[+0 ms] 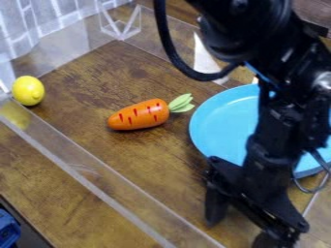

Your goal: Put the lemon on the blue tray

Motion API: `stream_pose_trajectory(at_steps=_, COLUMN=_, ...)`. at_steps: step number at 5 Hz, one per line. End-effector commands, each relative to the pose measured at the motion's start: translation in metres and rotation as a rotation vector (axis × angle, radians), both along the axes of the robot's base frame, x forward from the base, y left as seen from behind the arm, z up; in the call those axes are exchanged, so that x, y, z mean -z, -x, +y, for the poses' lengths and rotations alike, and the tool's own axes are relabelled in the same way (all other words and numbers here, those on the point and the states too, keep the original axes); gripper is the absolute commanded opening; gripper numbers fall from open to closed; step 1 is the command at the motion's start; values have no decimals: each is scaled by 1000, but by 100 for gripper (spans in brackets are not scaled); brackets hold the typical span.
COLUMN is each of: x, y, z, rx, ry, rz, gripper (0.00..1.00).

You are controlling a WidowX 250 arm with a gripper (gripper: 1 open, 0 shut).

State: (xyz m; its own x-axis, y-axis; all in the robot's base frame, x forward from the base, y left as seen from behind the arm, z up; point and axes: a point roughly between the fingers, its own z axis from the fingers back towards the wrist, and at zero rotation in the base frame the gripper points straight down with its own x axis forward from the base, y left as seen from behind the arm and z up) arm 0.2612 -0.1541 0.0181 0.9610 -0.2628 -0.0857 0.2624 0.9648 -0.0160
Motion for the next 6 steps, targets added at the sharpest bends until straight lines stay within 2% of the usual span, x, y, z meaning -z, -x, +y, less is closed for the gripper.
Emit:
stream_pose_trajectory(at_steps=1, x=-8, y=-11, z=18, rx=-88, ry=0, rz=-37, gripper=100)
stream_pose_trajectory(at_steps=2, x=-10, y=-16, z=23, rx=-161, ry=-8, rz=-49, gripper=100)
stream_pose_trajectory(at_steps=3, x=-11, y=-20, z=21, rx=-222, ry=-1, rz=-61, gripper=100)
stream_pose_trajectory(at_steps=4, x=-13, y=-26, z=6, rx=-206, ry=11, rz=-68, gripper=100)
stream_pose_trajectory(at_steps=5, x=-14, y=-32, z=-4, rx=-195, ry=9, rz=-76, gripper=100)
stream_pose_trajectory(at_steps=6, x=-15, y=-27, z=1, rx=-148, ry=6, rz=-84, gripper=0)
